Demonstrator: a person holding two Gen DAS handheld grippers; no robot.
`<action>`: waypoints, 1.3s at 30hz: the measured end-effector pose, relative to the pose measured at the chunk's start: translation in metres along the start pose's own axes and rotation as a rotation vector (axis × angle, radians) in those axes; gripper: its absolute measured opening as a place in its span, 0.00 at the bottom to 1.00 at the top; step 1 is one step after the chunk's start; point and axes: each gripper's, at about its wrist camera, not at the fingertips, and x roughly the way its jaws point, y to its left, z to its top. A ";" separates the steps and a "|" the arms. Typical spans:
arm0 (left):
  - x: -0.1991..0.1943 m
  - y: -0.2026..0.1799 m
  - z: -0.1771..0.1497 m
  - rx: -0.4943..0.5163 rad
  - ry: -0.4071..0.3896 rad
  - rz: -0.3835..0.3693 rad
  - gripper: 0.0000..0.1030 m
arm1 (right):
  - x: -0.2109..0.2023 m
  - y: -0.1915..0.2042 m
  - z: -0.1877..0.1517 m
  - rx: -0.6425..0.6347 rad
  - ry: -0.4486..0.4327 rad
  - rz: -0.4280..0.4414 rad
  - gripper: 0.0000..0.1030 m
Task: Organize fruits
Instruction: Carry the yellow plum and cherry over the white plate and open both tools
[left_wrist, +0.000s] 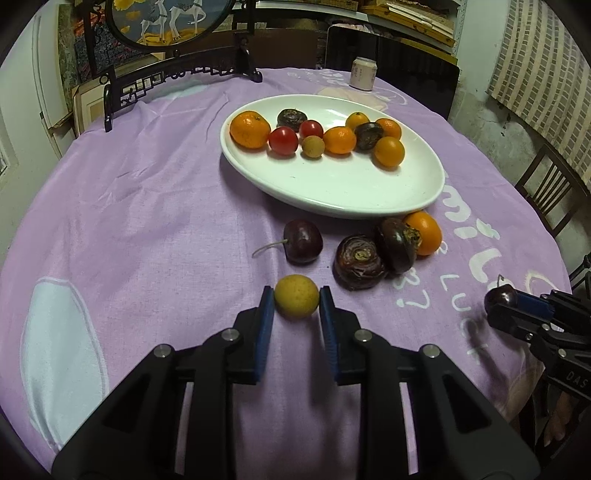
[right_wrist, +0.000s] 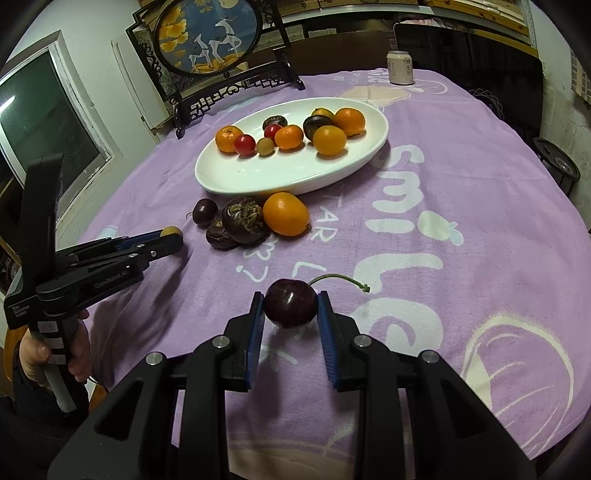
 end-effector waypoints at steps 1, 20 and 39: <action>0.000 0.001 0.000 -0.006 0.002 -0.004 0.24 | -0.001 0.001 0.000 -0.003 -0.002 -0.001 0.28; -0.035 -0.001 0.030 0.015 -0.075 -0.014 0.24 | 0.000 0.010 0.040 -0.055 -0.059 0.014 0.28; 0.070 0.000 0.178 -0.012 0.000 -0.019 0.24 | 0.094 0.004 0.156 -0.173 -0.038 -0.030 0.28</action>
